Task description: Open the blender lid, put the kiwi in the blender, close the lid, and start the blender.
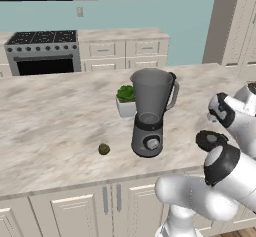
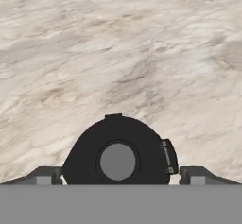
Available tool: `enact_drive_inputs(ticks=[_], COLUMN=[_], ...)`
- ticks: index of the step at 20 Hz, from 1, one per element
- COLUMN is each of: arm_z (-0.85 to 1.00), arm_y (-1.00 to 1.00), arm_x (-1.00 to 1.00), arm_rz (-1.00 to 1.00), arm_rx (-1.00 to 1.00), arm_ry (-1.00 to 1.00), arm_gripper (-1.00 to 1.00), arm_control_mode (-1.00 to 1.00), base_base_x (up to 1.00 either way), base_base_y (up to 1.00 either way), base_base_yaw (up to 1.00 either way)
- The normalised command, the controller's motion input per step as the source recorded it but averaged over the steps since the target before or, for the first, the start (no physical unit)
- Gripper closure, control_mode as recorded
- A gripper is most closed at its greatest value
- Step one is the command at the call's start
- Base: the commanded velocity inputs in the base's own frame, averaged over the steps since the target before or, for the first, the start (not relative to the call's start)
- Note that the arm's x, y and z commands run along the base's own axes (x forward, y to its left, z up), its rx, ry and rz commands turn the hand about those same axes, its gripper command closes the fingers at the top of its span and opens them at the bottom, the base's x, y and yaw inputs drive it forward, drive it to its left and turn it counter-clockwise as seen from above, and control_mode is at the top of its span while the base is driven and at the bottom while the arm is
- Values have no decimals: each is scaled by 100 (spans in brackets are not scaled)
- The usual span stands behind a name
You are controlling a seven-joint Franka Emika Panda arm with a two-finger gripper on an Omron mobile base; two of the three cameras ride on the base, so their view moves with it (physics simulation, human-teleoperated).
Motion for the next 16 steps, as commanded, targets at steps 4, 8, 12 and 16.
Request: enact_drive_inputs(ticks=[4,8,12,16], arm_z=[69,59,44,4], arm_y=[52,95,100,99], arm_x=[-93,-78,-53,-42], arm_rz=[0,0,0,0], arm_rx=[0,-8,-15,-20], arm_ry=[0,-1,-1,0], arm_gripper=[-100,-100,-100,-100], arm_control_mode=[-100,-100,-100,-100], base_base_x=[0,0,0,0], base_base_y=[0,0,0,0], base_base_yaw=[0,0,0,0])
